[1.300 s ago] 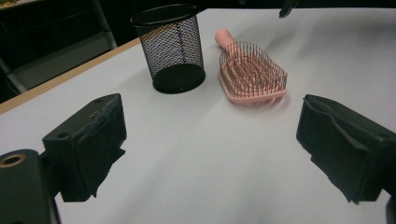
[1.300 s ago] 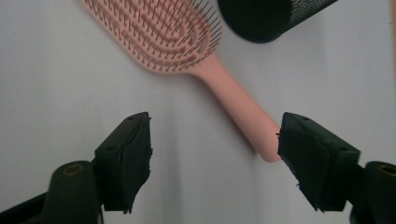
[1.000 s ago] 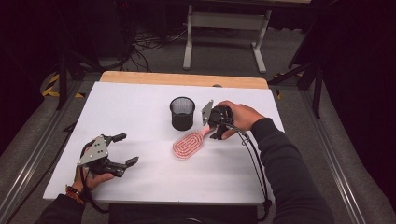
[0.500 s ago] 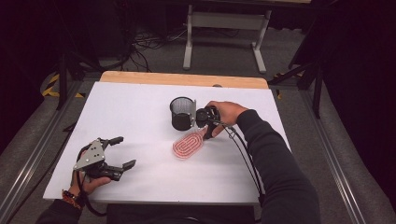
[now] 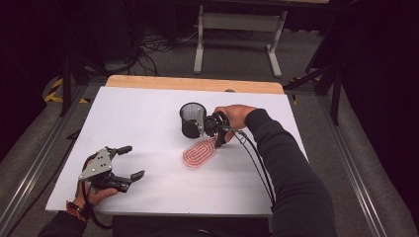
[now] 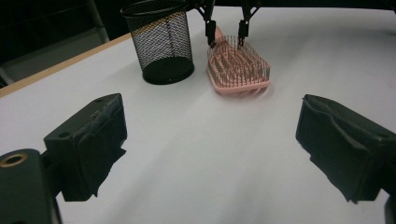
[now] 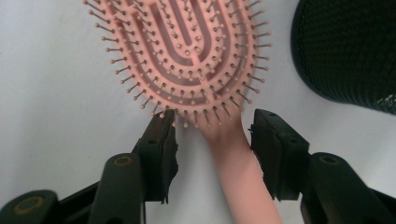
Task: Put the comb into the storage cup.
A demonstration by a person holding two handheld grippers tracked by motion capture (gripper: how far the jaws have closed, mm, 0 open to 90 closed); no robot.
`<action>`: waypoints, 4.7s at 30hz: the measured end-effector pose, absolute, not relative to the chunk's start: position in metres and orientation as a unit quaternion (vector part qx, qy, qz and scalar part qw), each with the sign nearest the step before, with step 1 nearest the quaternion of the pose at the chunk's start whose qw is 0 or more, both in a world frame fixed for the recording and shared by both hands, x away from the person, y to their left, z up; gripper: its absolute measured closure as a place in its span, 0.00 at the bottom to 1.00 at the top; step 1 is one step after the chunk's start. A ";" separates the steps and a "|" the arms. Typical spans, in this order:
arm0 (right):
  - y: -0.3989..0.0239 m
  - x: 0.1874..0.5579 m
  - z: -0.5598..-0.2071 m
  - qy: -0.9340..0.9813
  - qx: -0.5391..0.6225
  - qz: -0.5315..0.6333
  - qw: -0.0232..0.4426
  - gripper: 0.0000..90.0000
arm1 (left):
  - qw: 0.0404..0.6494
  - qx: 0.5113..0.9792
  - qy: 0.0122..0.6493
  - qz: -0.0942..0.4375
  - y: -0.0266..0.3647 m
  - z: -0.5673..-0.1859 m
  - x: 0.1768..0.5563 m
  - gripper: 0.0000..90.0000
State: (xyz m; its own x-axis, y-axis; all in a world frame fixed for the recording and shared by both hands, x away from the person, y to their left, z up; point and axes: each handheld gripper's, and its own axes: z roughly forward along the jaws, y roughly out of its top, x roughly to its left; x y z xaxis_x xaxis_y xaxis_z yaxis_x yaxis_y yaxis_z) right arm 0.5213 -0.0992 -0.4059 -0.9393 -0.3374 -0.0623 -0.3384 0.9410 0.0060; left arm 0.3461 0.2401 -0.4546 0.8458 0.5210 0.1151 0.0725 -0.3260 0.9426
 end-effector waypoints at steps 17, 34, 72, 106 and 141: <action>-0.108 0.510 -0.387 0.979 -0.188 0.063 0.053 1.00 | 0.541 0.796 0.189 0.195 0.236 -0.457 0.347 0.12; -0.099 0.514 -0.401 0.981 -0.183 0.005 0.060 0.70 | 0.543 0.797 0.187 0.189 0.235 -0.458 0.348 0.12; -0.138 0.473 -0.390 0.931 -0.131 0.310 0.140 0.78 | 0.552 0.788 0.196 0.191 0.239 -0.455 0.347 0.12; -0.157 0.447 -0.376 0.778 0.069 0.585 0.220 0.77 | 0.566 0.769 0.204 0.216 0.258 -0.449 0.356 0.12; -0.152 0.450 -0.358 0.698 0.159 0.642 0.274 0.77 | 0.574 0.765 0.199 0.212 0.254 -0.449 0.353 0.11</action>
State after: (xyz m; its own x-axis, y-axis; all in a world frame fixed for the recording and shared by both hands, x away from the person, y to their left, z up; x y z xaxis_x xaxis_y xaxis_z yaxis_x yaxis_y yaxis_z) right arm 0.4496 -0.1519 -0.3576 -0.7990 0.5740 -0.1792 -0.1305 0.1255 0.9835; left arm 0.3528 0.2536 -0.4493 0.8310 0.5479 0.0964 0.0608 -0.2618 0.9632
